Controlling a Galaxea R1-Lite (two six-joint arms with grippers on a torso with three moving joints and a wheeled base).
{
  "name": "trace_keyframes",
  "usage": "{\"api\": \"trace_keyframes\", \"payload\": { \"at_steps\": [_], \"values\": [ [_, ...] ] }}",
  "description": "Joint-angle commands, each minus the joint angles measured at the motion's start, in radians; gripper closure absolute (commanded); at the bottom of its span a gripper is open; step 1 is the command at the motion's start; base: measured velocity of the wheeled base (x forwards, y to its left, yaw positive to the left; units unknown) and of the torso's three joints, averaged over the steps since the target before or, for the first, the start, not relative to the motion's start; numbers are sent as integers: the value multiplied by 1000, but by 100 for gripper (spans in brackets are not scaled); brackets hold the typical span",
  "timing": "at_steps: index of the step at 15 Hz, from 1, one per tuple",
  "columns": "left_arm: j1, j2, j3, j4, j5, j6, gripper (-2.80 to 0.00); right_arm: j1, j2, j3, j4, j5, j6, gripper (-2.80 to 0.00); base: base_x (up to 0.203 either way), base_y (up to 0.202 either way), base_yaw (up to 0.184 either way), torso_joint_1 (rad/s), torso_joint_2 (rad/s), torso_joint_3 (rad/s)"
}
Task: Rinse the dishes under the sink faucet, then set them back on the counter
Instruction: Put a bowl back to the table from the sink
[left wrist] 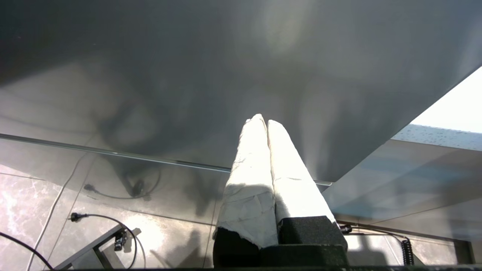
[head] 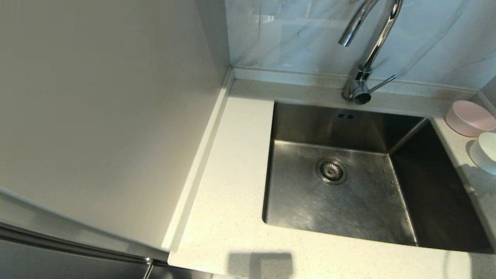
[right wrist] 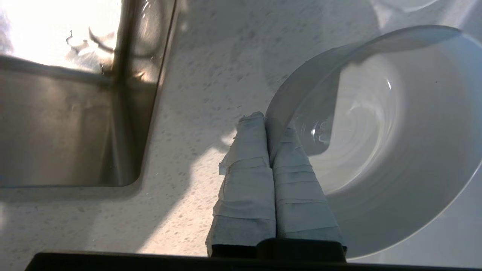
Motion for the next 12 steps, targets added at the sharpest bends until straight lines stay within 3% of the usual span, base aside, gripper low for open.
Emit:
{"api": "trace_keyframes", "payload": {
  "at_steps": [1,4,5,10,12],
  "values": [
    [0,-3,0,-1,1,0,0,1,7,23,2,-1,-4,0,0,0,0,0,0,0],
    [0,-3,0,-1,0,0,0,1,15,35,0,1,-2,-5,0,0,0,0,0,0],
    [0,-3,0,-1,1,0,0,1,16,33,0,1,1,-280,0,0,0,0,0,0],
    [0,-3,0,-1,1,0,0,1,30,22,-82,4,43,-280,0,0,0,0,0,0],
    [0,-3,0,-1,0,0,0,13,13,4,-154,13,131,-280,0,0,0,0,0,0]
  ]
}}
